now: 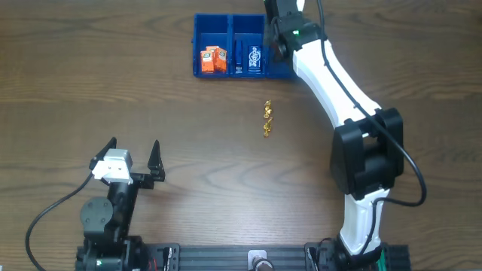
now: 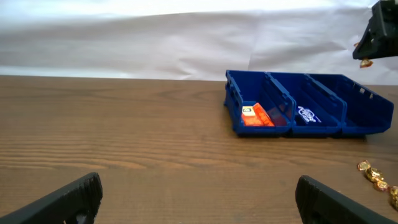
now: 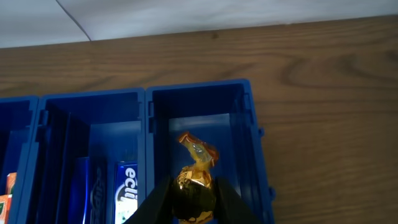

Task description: Sort Candies Into Trays

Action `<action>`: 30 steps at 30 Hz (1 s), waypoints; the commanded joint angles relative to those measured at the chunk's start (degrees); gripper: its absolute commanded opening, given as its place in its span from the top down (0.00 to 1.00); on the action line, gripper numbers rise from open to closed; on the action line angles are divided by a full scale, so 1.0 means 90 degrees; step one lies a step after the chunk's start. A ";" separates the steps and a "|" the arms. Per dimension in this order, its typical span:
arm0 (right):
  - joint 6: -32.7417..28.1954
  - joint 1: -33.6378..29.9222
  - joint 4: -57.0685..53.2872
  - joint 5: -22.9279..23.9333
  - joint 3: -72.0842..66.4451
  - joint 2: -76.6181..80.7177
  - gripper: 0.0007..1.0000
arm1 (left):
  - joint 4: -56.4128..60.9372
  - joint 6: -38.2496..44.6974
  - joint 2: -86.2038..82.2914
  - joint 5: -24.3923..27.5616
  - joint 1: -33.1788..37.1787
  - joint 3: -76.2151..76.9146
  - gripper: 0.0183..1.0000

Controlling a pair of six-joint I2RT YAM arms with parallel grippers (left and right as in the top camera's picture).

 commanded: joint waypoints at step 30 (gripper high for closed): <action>0.2200 0.1654 -0.1404 -0.1064 -0.3937 -0.1695 0.00 | -0.0187 0.0070 -0.0044 0.0155 0.0024 -0.0141 0.00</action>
